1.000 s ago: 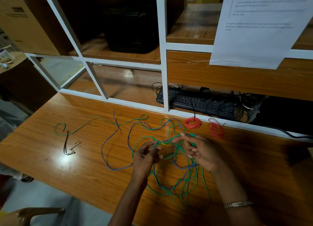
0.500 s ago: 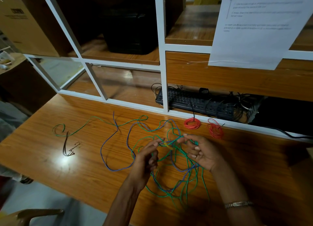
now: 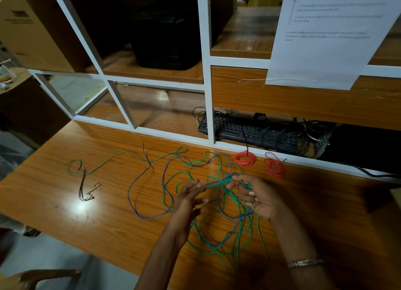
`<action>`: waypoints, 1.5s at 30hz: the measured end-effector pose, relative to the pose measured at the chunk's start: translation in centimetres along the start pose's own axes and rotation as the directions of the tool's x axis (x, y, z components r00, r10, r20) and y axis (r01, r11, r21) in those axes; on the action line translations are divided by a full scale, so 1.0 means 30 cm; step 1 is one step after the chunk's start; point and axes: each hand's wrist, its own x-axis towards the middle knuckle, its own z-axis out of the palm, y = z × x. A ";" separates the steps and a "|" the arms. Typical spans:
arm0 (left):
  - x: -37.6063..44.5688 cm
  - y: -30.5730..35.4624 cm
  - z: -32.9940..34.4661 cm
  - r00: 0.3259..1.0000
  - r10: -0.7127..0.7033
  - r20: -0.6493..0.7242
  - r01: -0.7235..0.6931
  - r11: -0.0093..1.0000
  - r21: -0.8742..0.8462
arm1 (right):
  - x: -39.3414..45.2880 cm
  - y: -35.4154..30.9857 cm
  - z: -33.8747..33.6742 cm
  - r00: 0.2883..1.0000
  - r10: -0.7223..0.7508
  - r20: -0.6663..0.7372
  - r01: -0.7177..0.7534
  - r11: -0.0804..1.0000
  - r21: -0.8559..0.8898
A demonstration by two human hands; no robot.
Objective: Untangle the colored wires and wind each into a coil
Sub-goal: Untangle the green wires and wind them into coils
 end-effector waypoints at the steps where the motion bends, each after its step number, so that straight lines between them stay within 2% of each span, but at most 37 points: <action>1: 0.002 -0.004 0.006 0.998 0.039 -0.046 -0.037 0.999 0.038 | 0.000 0.001 0.008 1.000 -0.017 0.017 0.018 1.000 -0.023; 4: -0.001 0.010 0.022 0.991 0.115 -0.062 -0.108 0.988 0.106 | -0.010 -0.004 0.035 0.997 -0.058 0.055 0.065 0.991 -0.119; 7: -0.012 0.042 0.038 0.998 0.033 0.051 -0.041 0.986 0.160 | -0.029 -0.014 0.053 0.989 -0.080 0.127 0.108 0.966 -0.233; 9: -0.017 0.048 0.044 0.997 0.015 0.071 -0.025 0.990 0.140 | -0.036 -0.011 0.063 0.973 -0.090 0.211 0.155 0.937 -0.312; 14: -0.024 0.014 0.037 0.985 0.149 0.086 -0.161 0.974 0.157 | -0.048 -0.004 0.055 0.955 -0.055 0.293 0.169 0.908 -0.383; 16: -0.019 0.013 0.026 0.987 0.138 0.081 -0.145 0.985 0.096 | -0.054 -0.010 0.050 0.955 -0.042 0.294 0.153 0.919 -0.364; 18: -0.007 0.015 0.013 0.990 0.122 0.075 -0.120 0.992 -0.038 | -0.055 -0.012 0.044 0.961 -0.013 0.278 0.111 0.933 -0.342; 21: 0.020 0.031 -0.012 0.975 0.220 0.012 -0.216 0.966 -0.141 | -0.052 -0.002 0.046 0.953 0.136 0.272 -0.030 0.932 -0.362; 24: 0.038 0.053 -0.043 0.945 0.320 -0.063 -0.326 0.939 -0.107 | -0.045 0.020 0.070 0.871 0.338 0.357 -0.149 0.874 -0.462; 27: 0.063 0.065 -0.067 0.914 0.392 -0.103 -0.388 0.920 0.054 | -0.044 0.027 0.109 0.735 0.369 0.569 -0.151 0.907 -0.393; 29: 0.078 0.061 -0.074 0.895 0.435 -0.103 -0.417 0.895 0.158 | -0.044 0.015 0.127 0.633 0.257 0.730 -0.148 0.966 -0.212; 31: 0.078 0.049 -0.072 0.897 0.438 -0.062 -0.418 0.884 0.210 | -0.031 -0.009 0.136 0.555 -0.020 0.832 -0.161 0.978 0.131; 32: 0.074 0.040 -0.072 0.903 0.428 -0.027 -0.412 0.883 0.227 | -0.024 -0.027 0.137 0.546 -0.191 0.816 -0.188 0.921 0.342; 33: 0.069 0.029 -0.070 0.907 0.421 0.014 -0.411 0.878 0.244 | -0.017 -0.049 0.139 0.587 -0.322 0.743 -0.198 0.832 0.517; 34: 0.061 0.019 -0.068 0.907 0.419 0.049 -0.417 0.870 0.263 | -0.009 -0.075 0.141 0.661 -0.396 0.638 -0.173 0.747 0.642; 35: 0.054 0.010 -0.066 0.903 0.423 0.072 -0.425 0.862 0.275 | -0.006 -0.101 0.143 0.738 -0.432 0.518 -0.109 0.681 0.724; 37: 0.038 0.004 -0.059 0.896 0.436 0.089 -0.443 0.854 0.274 | 0.008 -0.141 0.140 0.844 -0.453 0.286 0.046 0.594 0.803; 39: 0.020 0.010 -0.053 0.885 0.452 0.111 -0.464 0.843 0.271 | 0.022 -0.171 0.141 0.900 -0.430 0.069 0.208 0.564 0.799; 41: 0.005 0.018 -0.045 0.869 0.466 0.163 -0.494 0.820 0.288 | 0.050 -0.190 0.143 0.901 -0.424 -0.093 0.350 0.582 0.734; 43: -0.011 0.036 -0.040 0.846 0.489 0.212 -0.532 0.797 0.286 | 0.077 -0.194 0.151 0.873 -0.450 -0.189 0.471 0.676 0.566; 45: -0.026 0.065 -0.029 0.820 0.516 0.249 -0.570 0.774 0.274 | 0.107 -0.176 0.157 0.855 -0.460 -0.241 0.514 0.814 0.269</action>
